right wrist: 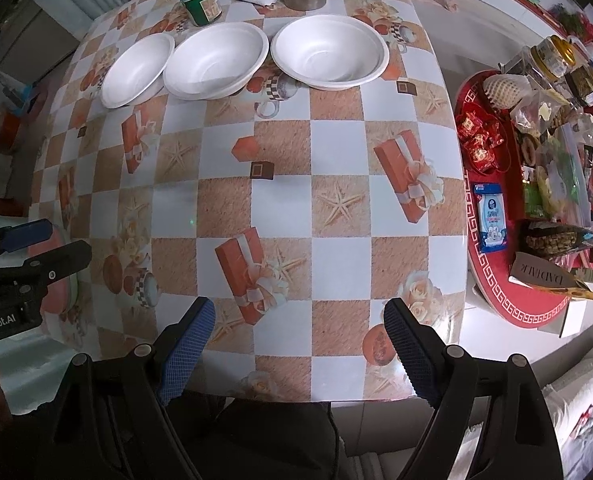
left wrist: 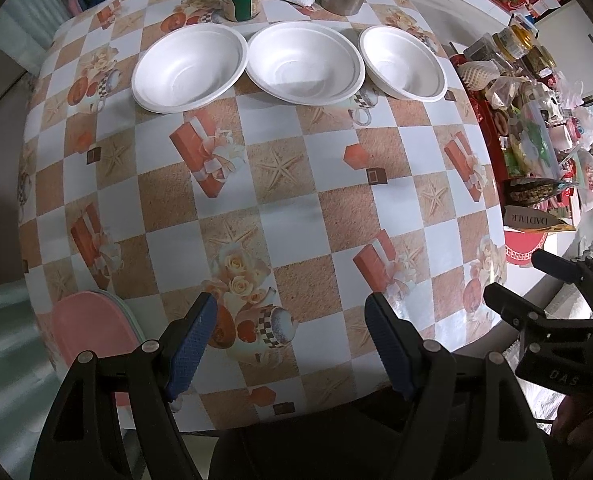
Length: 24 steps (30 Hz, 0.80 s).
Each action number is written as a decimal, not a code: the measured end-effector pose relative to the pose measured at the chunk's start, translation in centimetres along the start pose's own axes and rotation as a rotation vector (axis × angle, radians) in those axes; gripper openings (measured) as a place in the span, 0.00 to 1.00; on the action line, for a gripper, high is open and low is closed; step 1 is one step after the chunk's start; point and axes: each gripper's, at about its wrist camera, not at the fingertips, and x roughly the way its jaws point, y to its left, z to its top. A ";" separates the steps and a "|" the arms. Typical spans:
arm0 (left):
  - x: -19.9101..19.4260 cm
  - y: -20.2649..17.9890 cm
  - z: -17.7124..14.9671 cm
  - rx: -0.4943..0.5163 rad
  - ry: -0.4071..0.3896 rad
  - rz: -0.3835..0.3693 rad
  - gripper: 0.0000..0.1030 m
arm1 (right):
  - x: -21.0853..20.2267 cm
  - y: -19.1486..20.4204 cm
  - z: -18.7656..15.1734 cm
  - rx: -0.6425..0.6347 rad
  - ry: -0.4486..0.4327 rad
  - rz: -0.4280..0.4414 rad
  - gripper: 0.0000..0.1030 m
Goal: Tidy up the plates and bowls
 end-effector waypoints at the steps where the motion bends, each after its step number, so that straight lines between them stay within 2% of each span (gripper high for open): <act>1: 0.0 0.0 0.0 0.000 0.000 0.000 0.77 | 0.0 0.0 0.0 0.000 0.000 0.000 0.85; 24: 0.5 0.2 0.5 -0.016 0.011 0.015 0.77 | 0.6 0.1 1.0 -0.021 0.010 0.014 0.85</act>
